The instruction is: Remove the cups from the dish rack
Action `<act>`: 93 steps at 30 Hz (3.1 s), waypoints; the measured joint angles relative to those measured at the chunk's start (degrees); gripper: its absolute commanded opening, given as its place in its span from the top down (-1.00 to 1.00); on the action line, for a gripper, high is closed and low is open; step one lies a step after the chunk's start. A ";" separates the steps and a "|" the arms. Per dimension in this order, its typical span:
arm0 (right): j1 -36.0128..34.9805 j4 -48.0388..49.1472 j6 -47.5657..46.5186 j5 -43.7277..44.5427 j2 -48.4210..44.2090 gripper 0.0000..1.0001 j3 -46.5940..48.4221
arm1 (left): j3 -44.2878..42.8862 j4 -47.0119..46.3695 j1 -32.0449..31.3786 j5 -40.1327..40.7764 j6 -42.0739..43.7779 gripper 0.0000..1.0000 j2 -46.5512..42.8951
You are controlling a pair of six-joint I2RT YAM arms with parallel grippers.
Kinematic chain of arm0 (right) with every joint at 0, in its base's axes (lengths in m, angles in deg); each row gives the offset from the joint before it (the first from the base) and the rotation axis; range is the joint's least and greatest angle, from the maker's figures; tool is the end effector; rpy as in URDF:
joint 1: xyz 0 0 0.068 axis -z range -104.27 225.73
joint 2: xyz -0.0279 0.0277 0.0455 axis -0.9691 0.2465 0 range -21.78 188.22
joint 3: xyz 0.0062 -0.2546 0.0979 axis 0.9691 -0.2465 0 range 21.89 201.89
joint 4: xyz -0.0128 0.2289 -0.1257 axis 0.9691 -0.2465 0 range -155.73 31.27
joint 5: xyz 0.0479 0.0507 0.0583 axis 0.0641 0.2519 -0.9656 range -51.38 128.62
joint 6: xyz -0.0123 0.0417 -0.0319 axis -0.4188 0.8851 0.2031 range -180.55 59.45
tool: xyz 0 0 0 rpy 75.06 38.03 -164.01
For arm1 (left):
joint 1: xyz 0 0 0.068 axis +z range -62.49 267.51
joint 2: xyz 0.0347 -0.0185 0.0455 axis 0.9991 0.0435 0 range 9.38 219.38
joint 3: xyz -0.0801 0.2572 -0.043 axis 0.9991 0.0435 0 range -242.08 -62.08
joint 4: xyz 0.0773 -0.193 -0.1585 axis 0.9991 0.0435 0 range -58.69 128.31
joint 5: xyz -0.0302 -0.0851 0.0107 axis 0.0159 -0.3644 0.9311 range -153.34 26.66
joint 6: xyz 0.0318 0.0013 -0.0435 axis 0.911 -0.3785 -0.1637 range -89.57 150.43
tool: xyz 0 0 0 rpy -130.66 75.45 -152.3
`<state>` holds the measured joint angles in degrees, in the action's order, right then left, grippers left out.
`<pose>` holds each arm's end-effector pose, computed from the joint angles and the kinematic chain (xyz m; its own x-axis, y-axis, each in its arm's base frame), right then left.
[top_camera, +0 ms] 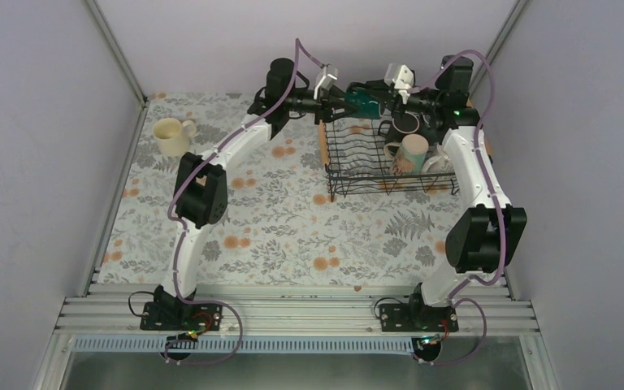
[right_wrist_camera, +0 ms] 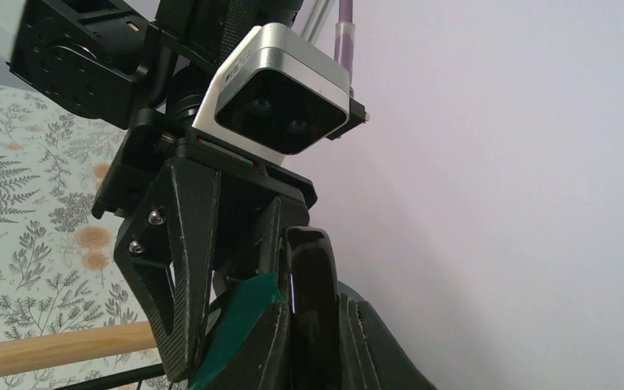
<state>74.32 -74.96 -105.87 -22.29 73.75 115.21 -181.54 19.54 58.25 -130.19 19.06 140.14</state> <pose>0.3782 0.0404 0.3980 0.3755 -0.3367 -0.8635 -0.8159 0.3219 -0.4803 0.4485 -0.2888 0.3250 -0.1891 0.0170 -0.9818 0.9762 -0.1051 -0.1898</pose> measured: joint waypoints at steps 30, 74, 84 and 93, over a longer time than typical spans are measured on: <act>0.68 -17.44 -13.31 8.94 -3.37 -0.92 2.82 | -0.76 43.52 10.01 18.95 33.03 0.95 -14.56; 0.68 -44.28 -31.17 43.60 12.61 -0.91 19.26 | -9.94 82.23 23.19 69.94 76.52 0.95 5.07; -0.66 -52.81 -35.74 51.43 23.08 -0.87 27.63 | -15.43 84.96 23.08 72.59 76.48 0.95 9.64; -4.31 -50.12 -36.11 55.30 25.64 -0.83 30.25 | -17.79 85.00 22.97 74.36 76.24 0.60 11.82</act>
<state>70.01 -125.07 -141.98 33.01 99.39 145.46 -199.33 104.54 81.22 -55.83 95.29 151.96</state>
